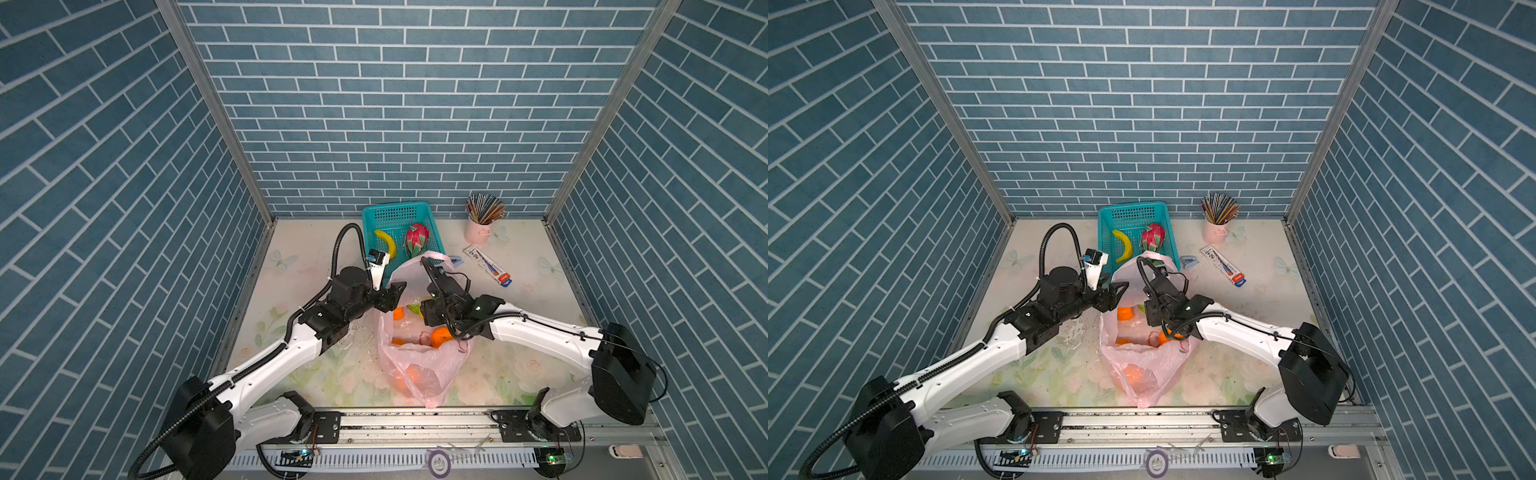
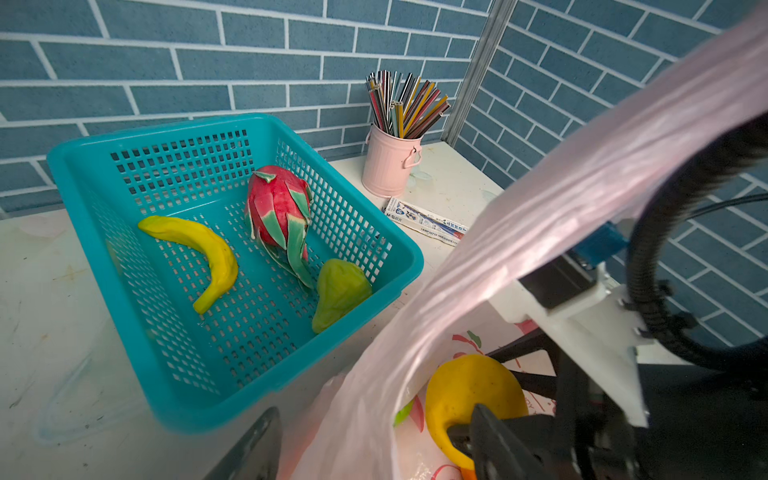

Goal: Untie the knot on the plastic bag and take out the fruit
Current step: 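Grasp the yellow fruit inside the bag with the right gripper, then lift the yellow fruit out and pass it to the left gripper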

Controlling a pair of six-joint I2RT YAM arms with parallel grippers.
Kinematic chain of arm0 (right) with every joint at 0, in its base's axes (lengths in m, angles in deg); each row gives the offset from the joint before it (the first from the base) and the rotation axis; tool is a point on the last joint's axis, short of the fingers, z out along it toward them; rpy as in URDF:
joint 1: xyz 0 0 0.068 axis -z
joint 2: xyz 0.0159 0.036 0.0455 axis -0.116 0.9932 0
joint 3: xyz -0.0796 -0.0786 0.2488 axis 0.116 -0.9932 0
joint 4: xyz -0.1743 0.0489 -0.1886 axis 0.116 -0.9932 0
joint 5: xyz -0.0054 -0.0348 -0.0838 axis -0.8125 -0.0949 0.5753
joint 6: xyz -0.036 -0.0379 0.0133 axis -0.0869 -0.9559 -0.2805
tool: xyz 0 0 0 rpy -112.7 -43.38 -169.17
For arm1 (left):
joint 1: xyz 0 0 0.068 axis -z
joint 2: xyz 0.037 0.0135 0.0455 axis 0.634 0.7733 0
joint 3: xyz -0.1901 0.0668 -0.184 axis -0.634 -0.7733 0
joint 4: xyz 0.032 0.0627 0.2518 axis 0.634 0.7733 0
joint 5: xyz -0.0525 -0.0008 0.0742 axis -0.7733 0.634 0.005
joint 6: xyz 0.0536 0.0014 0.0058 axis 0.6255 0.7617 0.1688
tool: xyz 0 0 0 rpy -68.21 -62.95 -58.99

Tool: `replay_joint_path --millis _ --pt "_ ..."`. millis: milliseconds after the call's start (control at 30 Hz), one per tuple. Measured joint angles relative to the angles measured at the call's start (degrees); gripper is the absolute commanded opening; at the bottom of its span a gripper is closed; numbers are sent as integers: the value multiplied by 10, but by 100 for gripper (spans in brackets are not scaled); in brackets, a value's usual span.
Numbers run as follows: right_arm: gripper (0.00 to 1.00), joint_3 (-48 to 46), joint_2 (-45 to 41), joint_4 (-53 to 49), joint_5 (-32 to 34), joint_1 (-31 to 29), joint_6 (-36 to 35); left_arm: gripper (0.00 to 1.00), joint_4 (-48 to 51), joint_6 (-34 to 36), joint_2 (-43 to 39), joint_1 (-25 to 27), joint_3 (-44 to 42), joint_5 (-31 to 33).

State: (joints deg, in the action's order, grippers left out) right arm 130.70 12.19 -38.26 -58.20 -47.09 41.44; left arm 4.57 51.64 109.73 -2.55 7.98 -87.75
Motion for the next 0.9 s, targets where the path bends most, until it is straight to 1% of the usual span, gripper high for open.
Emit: replay_joint_path --millis 300,467,767,900 --pt "45 -24 -66 27 -69 -3 0 72 0 0 -1 0 0 0" --pt "45 -24 -93 39 -96 -3 2 74 -4 1 -17 0 0 -3" --pt "45 -24 -168 58 -116 -3 6 76 -37 32 -70 0 -10 -28" --pt "45 -20 -198 72 -116 -3 6 78 -58 58 -89 0 -16 -57"
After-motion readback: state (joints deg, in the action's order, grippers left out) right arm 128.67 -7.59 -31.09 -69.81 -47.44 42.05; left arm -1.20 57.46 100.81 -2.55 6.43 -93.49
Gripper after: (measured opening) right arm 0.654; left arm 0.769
